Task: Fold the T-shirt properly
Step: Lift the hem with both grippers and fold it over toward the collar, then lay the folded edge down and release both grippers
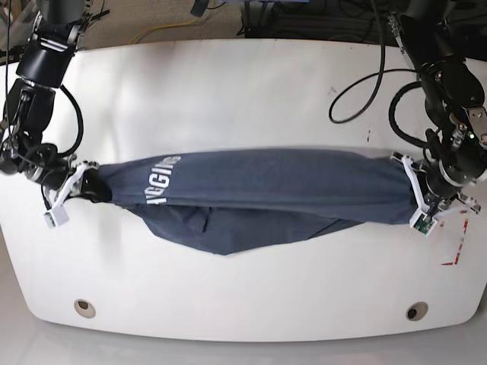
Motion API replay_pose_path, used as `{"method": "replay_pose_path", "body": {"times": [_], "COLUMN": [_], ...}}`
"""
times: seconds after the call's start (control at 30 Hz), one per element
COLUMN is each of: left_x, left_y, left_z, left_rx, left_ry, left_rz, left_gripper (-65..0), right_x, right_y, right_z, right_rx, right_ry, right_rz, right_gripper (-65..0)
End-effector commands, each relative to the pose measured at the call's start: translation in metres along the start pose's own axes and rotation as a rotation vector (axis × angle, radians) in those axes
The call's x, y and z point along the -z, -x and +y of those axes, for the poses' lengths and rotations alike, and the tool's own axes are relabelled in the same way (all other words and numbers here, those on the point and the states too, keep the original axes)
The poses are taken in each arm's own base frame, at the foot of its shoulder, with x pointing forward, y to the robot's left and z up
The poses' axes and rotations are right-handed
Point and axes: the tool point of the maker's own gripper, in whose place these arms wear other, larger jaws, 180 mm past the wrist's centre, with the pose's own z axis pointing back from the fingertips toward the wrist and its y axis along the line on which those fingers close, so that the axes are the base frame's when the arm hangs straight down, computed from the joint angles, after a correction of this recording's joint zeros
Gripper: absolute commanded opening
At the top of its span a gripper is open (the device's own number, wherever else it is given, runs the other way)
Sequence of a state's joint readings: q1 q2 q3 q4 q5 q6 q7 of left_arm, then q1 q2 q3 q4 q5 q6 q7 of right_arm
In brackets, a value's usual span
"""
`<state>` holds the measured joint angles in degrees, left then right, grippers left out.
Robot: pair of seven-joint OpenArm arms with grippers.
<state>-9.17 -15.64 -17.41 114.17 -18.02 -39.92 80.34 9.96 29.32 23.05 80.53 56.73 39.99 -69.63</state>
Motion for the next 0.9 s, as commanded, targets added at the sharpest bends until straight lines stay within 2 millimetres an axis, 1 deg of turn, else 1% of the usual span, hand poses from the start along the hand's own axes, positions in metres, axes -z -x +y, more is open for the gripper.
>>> {"method": "replay_pose_path", "body": {"times": [0.0,0.13,0.17,0.3,0.37,0.53,0.57,0.67,0.73,0.77,0.8,0.83,0.87], "left_x": [-0.005,-0.002,-0.002,-0.005,-0.006,-0.012,-0.013,-0.018,-0.021,-0.022,-0.024,-0.025,-0.027], "left_y": [0.006,0.042,0.055,0.092,0.104,0.135,0.140,0.153,0.158,0.162,0.166,0.169,0.172], "left_z": [0.005,-0.014,-0.020,-0.039,-0.047,-0.067,-0.067,-0.065,-0.064,-0.065,-0.065,-0.065,-0.067], "left_rx": [0.015,0.012,0.005,-0.002,-0.003,0.003,0.007,0.031,0.048,0.058,0.066,0.074,0.080], "left_ry": [-0.025,0.021,0.036,0.081,0.100,0.150,0.151,0.153,0.156,0.161,0.166,0.168,0.174], "left_rz": [0.012,0.099,0.128,0.216,0.244,0.326,0.338,0.380,0.390,0.391,0.396,0.400,0.407], "left_gripper": [-65.0,-65.0,-65.0,-65.0,-65.0,-65.0,-65.0,-64.6,-64.2,-61.4,-58.3,-52.1,-42.2], "right_x": [-0.011,-0.017,-0.018,-0.016,-0.016,-0.019,-0.020,-0.023,-0.025,-0.027,-0.028,-0.029,-0.032], "right_y": [-0.017,0.012,0.023,0.051,0.059,0.091,0.096,0.113,0.122,0.127,0.131,0.136,0.140], "right_z": [0.005,0.011,0.013,0.024,0.027,0.031,0.031,0.034,0.034,0.035,0.035,0.036,0.035], "right_rx": [-0.041,-0.040,-0.035,-0.001,0.012,0.051,0.058,0.078,0.087,0.092,0.095,0.099,0.096], "right_ry": [0.008,0.016,0.015,-0.016,-0.024,-0.030,-0.031,-0.033,-0.031,-0.032,-0.032,-0.032,-0.029], "right_rz": [-0.064,-0.009,0.018,0.062,0.074,0.137,0.148,0.183,0.203,0.216,0.226,0.241,0.264], "right_gripper": [-65.0,-65.0,-65.0,-65.0,-65.0,-65.0,-65.0,-58.2,-53.7,-50.4,-48.5,-45.5,-40.9]}}
